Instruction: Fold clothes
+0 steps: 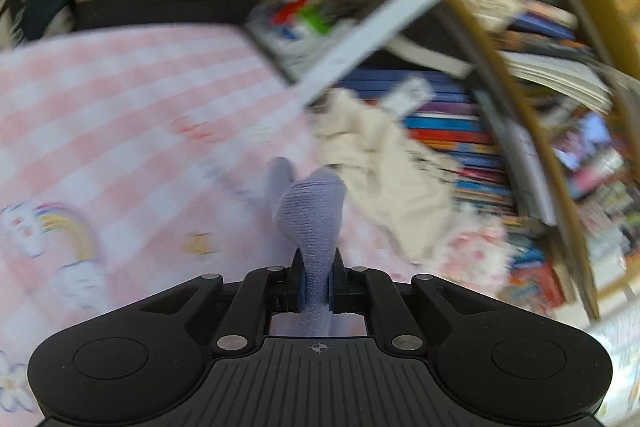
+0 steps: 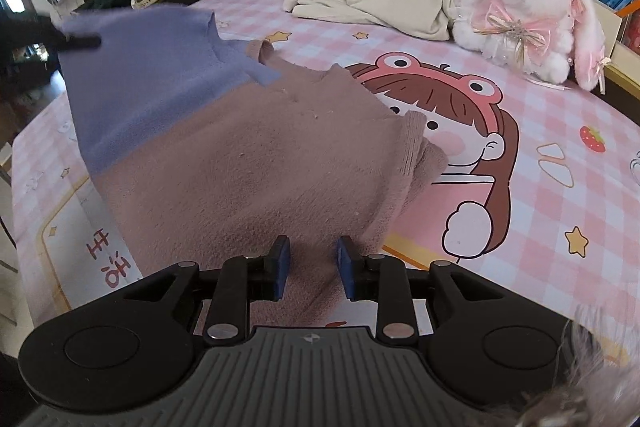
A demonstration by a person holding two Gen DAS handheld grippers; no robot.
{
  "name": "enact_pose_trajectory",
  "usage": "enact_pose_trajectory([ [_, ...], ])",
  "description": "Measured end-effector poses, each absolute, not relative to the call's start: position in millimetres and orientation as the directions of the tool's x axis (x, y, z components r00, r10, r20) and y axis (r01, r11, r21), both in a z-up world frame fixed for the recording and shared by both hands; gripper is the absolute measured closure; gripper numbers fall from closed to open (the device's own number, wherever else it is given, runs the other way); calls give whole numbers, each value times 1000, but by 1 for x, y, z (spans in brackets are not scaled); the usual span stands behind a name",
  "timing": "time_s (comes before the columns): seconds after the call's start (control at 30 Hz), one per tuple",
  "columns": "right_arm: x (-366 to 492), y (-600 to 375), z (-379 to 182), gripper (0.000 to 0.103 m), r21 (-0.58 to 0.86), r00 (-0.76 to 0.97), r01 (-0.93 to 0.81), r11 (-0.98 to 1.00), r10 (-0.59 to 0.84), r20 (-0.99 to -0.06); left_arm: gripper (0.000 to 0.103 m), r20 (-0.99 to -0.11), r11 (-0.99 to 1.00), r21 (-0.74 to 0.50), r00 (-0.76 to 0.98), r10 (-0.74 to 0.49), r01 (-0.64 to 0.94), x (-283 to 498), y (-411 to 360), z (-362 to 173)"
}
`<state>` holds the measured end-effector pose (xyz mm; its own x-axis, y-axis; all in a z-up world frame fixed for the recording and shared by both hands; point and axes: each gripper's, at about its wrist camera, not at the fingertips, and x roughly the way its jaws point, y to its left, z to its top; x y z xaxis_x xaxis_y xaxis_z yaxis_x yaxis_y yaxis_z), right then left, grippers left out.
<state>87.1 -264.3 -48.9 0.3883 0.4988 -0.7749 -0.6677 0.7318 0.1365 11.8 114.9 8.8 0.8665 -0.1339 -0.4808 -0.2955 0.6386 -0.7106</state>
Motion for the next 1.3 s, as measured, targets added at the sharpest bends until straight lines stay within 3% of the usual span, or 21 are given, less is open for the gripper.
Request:
enact_pose_trajectory([
  [0.2,90,-271,-50,76,166,373,-685,709,537,-756,95,-402,767,-635,888,-222,-96,22,28,71],
  [0.27,91,-274,-50,76,178,366,-691,700,552,-749,95,-431,828,-559,864,-260,-30,22,-11,77],
  [0.47,102,-298,-46,77,306,316,-672,675,635,-705,86,-723,964,-231,639,-261,132,19,-127,17],
  [0.6,110,-326,-47,76,447,269,-602,662,695,-667,71,-782,973,-121,584,-216,198,8,-153,-24],
  [0.7,111,-338,-47,70,497,257,-559,664,709,-657,52,-771,968,-135,591,-236,211,4,-155,-25],
  [0.73,111,-343,-46,69,516,254,-543,662,715,-651,49,-770,968,-138,592,-239,211,4,-156,-21],
  [0.83,113,-356,-39,62,569,261,-499,654,739,-621,49,-750,964,-155,609,-258,216,-2,-156,-2],
  [0.97,119,-368,-29,48,661,254,-435,611,788,-561,49,-642,939,-266,686,-342,219,-17,-135,36],
  [1.07,126,-364,-28,43,738,232,-368,566,824,-516,49,-602,946,-283,738,-304,159,-17,-110,47],
  [1.13,133,-353,-31,43,757,223,-331,563,827,-517,53,-626,966,-243,745,-229,92,-11,-98,40],
  [1.3,154,-322,-38,43,735,240,-254,628,777,-581,53,-693,976,-200,691,-206,90,3,-90,7],
])
